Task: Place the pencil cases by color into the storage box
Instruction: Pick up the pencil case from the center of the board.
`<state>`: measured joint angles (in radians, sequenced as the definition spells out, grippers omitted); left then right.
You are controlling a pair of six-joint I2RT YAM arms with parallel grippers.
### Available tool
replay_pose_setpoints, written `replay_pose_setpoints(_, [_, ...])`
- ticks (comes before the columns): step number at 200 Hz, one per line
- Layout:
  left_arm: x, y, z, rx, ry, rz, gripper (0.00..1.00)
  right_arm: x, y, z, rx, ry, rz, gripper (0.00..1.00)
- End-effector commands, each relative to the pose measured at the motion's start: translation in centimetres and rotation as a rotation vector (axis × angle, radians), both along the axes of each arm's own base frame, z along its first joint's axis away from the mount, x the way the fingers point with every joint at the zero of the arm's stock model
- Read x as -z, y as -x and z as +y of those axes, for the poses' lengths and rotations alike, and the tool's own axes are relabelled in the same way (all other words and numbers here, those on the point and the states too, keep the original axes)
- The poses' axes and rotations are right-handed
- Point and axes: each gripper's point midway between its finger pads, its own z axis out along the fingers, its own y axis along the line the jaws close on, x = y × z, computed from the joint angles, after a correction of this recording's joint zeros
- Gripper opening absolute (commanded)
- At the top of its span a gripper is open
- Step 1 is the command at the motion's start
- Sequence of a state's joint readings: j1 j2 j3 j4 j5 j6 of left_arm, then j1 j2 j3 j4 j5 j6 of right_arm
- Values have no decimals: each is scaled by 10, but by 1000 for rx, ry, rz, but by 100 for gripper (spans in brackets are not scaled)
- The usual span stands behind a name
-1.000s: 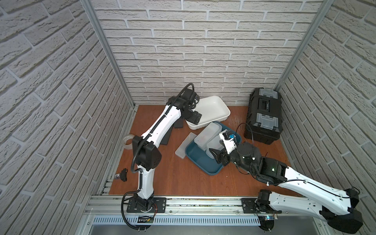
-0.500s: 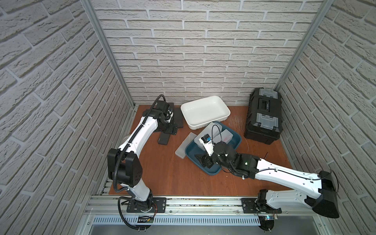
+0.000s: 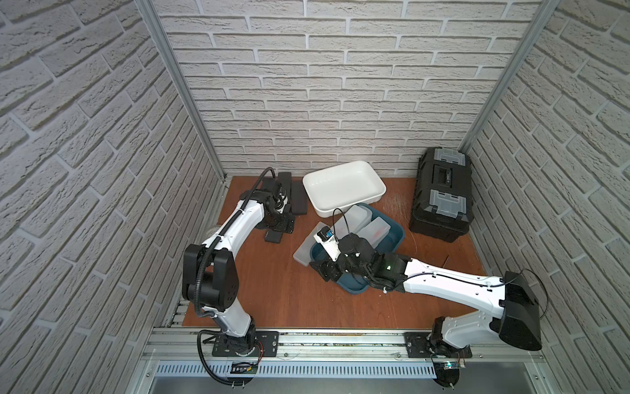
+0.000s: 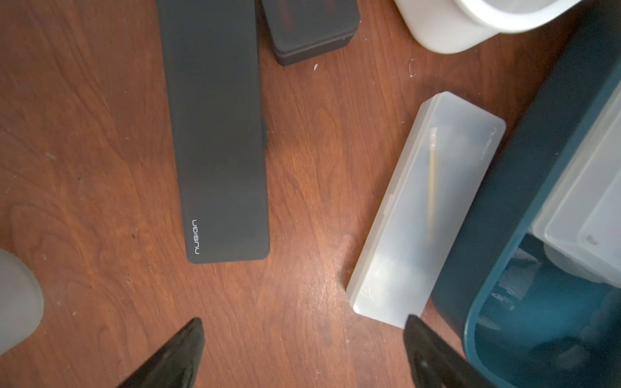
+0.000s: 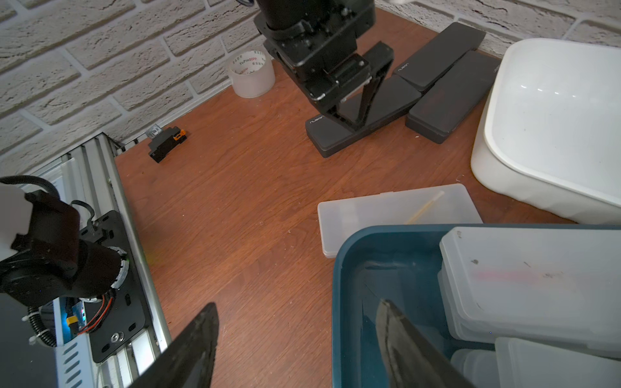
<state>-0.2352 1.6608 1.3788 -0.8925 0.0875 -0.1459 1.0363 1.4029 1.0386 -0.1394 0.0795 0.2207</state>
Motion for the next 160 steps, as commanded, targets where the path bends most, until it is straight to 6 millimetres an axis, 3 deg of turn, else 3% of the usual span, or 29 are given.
replay_pose_setpoints(1, [14,0,-12,89,-6,-10,92,-22,5,16,-83,-79,-55,76])
replay_pose_setpoints(37, [31,3,-22,177,-24,-12,92,-29,15,15,-148,-132,-82,77])
replay_pose_setpoints(112, [59,19,-62,341,40,-21,95,-37,9,-18,-94,-151,-146,78])
replay_pose_setpoints(160, [80,28,-72,361,29,60,97,-43,10,-31,-75,-159,-175,79])
